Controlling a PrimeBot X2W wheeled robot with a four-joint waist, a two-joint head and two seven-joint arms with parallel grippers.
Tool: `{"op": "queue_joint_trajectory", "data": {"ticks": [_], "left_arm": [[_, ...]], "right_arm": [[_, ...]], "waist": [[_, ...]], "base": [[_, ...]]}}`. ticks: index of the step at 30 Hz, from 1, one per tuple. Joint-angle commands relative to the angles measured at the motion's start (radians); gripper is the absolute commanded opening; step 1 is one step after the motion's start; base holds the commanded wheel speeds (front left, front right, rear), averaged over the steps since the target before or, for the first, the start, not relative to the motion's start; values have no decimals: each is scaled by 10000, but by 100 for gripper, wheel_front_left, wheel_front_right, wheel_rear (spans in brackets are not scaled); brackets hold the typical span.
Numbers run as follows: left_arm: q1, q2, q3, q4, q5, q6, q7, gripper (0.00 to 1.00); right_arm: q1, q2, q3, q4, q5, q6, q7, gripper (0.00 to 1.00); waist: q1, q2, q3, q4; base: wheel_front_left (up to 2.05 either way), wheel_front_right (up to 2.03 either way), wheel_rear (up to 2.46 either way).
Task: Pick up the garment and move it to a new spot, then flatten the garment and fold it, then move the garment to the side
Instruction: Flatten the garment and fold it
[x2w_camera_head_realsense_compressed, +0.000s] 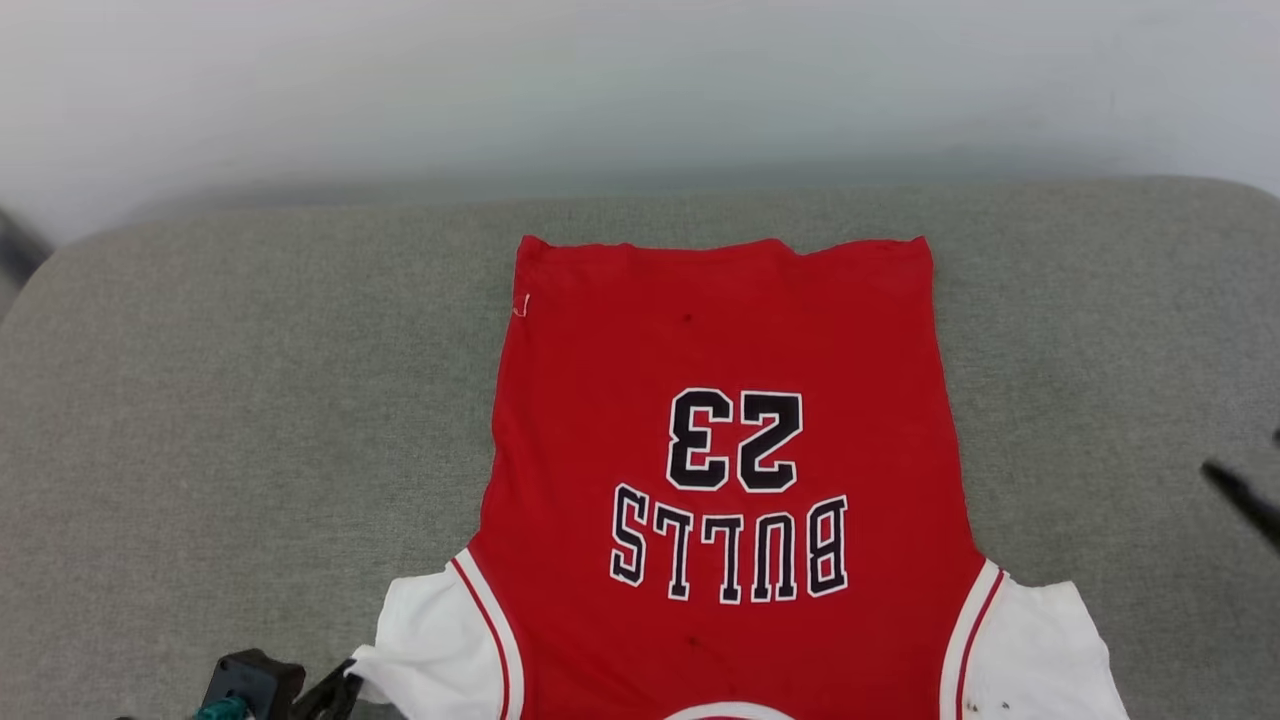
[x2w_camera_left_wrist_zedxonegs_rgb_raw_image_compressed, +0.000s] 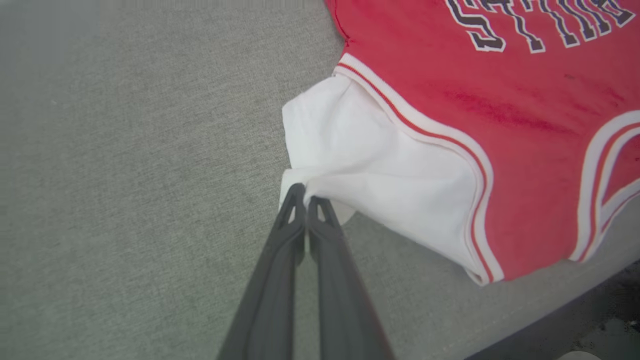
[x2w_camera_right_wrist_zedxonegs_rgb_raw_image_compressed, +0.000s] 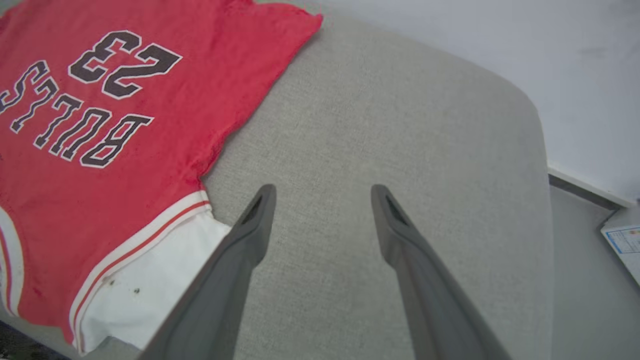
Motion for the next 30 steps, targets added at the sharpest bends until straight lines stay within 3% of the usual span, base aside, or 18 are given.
{"op": "queue_joint_trajectory", "data": {"ticks": [1,4,9,10,13,20,30], "left_arm": [[-251,92,99,-205,185,155,-73,0],[-535,120,172,-527,446,317,-50,0],[-1063,47,296,-996,865,488,-71,0],[-1063,47,296,-996,865,488,-71,0],[-1467,-6,421,-1242,1125,600,-157,0],[-1961,-247,594,-1574,1533,734,-339,0],[-2276,-529,591,-1689,1889,831,-479,0]], "right_arm": [[-625,-251,-520,-250,-39,-7,211,100],[-1643,-569,-947,-632,153,-5,881,100],[-3748,-1234,-636,-852,907,-7,3138,100],[-3748,-1234,-636,-852,907,-7,3138,100],[-5544,-1323,-207,-532,1311,-7,5266,100],[-8079,-643,361,745,948,-7,8234,100],[-9478,459,189,2068,-18,-7,9269,100]], "waist": [[0,-1,441,215],[0,-1,979,499],[0,-1,2092,1097],[0,-1,2092,1097],[0,-1,2938,1606],[0,-1,4221,2391],[0,-1,5354,2895]], "base": [[0,0,0],[0,0,0],[0,0,0],[0,0,0],[0,0,0],[0,0,0],[0,0,0]]}}
